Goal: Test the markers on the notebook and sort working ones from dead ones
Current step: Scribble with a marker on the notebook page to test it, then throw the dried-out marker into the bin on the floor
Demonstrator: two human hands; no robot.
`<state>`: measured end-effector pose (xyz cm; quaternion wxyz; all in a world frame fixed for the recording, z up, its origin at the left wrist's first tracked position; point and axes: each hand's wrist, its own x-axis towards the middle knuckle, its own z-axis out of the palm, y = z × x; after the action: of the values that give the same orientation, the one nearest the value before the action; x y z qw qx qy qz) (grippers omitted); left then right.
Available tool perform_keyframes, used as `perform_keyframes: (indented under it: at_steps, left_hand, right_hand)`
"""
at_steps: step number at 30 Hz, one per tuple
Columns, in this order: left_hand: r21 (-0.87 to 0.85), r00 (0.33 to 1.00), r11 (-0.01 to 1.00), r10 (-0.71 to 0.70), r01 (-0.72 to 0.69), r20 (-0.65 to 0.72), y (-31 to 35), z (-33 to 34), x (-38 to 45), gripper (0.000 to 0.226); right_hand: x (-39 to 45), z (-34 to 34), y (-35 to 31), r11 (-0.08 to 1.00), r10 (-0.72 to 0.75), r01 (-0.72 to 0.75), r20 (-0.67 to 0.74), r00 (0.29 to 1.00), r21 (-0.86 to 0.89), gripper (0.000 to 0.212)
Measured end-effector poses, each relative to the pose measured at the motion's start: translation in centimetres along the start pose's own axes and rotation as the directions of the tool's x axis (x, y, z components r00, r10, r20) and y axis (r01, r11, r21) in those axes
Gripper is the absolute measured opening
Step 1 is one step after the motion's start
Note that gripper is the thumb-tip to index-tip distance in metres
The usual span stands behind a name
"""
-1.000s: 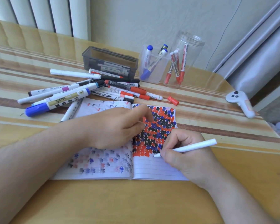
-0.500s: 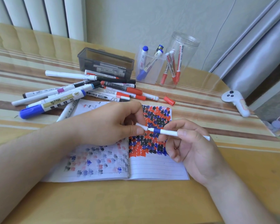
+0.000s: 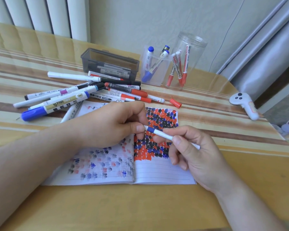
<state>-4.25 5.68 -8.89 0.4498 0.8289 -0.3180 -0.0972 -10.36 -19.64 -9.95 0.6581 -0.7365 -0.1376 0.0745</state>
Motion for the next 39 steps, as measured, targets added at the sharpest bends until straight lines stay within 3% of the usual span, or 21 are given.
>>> perform_keyframes:
  at_steps: [4, 8, 11, 12, 14, 16, 18, 19, 21, 23, 25, 27, 29, 30, 33, 35, 39]
  left_hand:
    - [0.111, 0.999, 0.993, -0.034, 0.030, 0.038, 0.0, 0.6, 0.3, 0.013]
    - [0.253, 0.999, 0.967, -0.041, 0.032, 0.030, 0.9, 2.5, 0.7, 0.018]
    - [0.366, 0.992, 0.925, -0.122, 0.101, 0.036, 2.7, 3.1, 0.7, 0.022]
    - [0.429, 0.984, 0.893, -0.170, 0.133, 0.048, 3.4, 3.2, 0.8, 0.018]
    - [0.582, 0.968, 0.792, -0.250, 0.184, 0.033, 5.3, 4.2, 1.0, 0.013]
    - [0.637, 0.978, 0.753, -0.207, 0.168, -0.014, 8.0, 6.3, 1.1, 0.017]
    - [0.549, 0.996, 0.833, -0.085, 0.069, 0.003, 11.5, 10.5, 0.7, 0.009]
    - [0.479, 0.999, 0.878, -0.021, 0.006, 0.027, 13.6, 13.3, 0.3, 0.009]
    - [0.318, 0.989, 0.941, 0.078, -0.114, 0.123, 17.2, 20.2, -0.8, 0.008]
    - [0.171, 0.952, 0.968, 0.129, -0.181, 0.278, 19.2, 28.2, -1.3, 0.013]
    - [0.124, 0.880, 0.975, 0.106, -0.182, 0.462, 19.6, 36.7, -1.6, 0.019]
    - [0.104, 0.772, 0.983, 0.053, -0.152, 0.633, 18.8, 44.8, -2.7, 0.016]
    - [0.107, 0.646, 0.989, -0.014, -0.105, 0.764, 17.4, 50.9, -4.7, 0.017]
    - [0.127, 0.578, 0.987, -0.047, -0.099, 0.814, 16.8, 52.6, -5.8, 0.016]
    - [0.206, 0.422, 0.964, -0.118, -0.170, 0.899, 16.2, 54.1, -7.9, 0.016]
    - [0.245, 0.388, 0.955, -0.164, -0.168, 0.907, 15.9, 53.7, -8.0, 0.016]
    - [0.210, 0.516, 0.977, -0.166, -0.027, 0.840, 15.8, 53.3, -7.4, 0.015]
  right_hand:
    - [0.2, 0.3, 0.1, 0.996, 0.022, -0.024, -0.035, 0.999, -0.083, 0.023]
    - [0.5, 1.0, 0.0, 0.998, 0.047, -0.051, -0.100, 0.994, -0.043, 0.019]
    - [-0.1, 0.5, -0.5, 0.999, 0.050, -0.053, -0.163, 0.985, -0.009, 0.007]
    - [-0.6, 0.2, -0.7, 0.998, 0.035, -0.044, -0.186, 0.982, -0.045, 0.006]
    - [-2.8, -1.0, -1.3, 0.957, -0.041, -0.017, -0.193, 0.980, -0.288, 0.007]
    - [-6.7, -2.8, -1.8, 0.852, -0.127, 0.020, -0.169, 0.977, -0.523, 0.010]
    - [-12.6, -5.1, -0.9, 0.889, -0.131, 0.000, -0.254, 0.958, -0.458, 0.007]
    - [-16.1, -6.3, 0.3, 0.952, -0.087, -0.021, -0.335, 0.938, -0.305, 0.004]
    - [-23.9, -8.6, 3.9, 0.984, 0.114, -0.033, -0.487, 0.866, 0.172, 0.005]
    - [-32.7, -10.4, 9.6, 0.816, 0.399, -0.003, -0.560, 0.726, 0.577, 0.010]
    - [-42.0, -10.8, 16.7, 0.616, 0.671, 0.042, -0.552, 0.495, 0.786, 0.009]
    - [-51.3, -9.1, 22.9, 0.462, 0.863, 0.073, -0.467, 0.194, 0.884, 0.007]
    - [-59.6, -6.3, 27.7, 0.412, 0.906, 0.054, -0.403, -0.128, 0.909, 0.011]
    - [-62.6, -5.1, 29.4, 0.397, 0.899, 0.039, -0.380, -0.217, 0.917, 0.019]
    - [-66.4, -3.8, 31.2, 0.359, 0.909, 0.092, -0.325, -0.260, 0.929, 0.023]
    - [-65.7, -4.5, 31.2, 0.374, 0.905, 0.008, -0.363, -0.221, 0.927, 0.024]
    - [-61.9, -7.3, 30.7, 0.462, 0.843, -0.468, -0.537, -0.031, 0.753, 0.041]
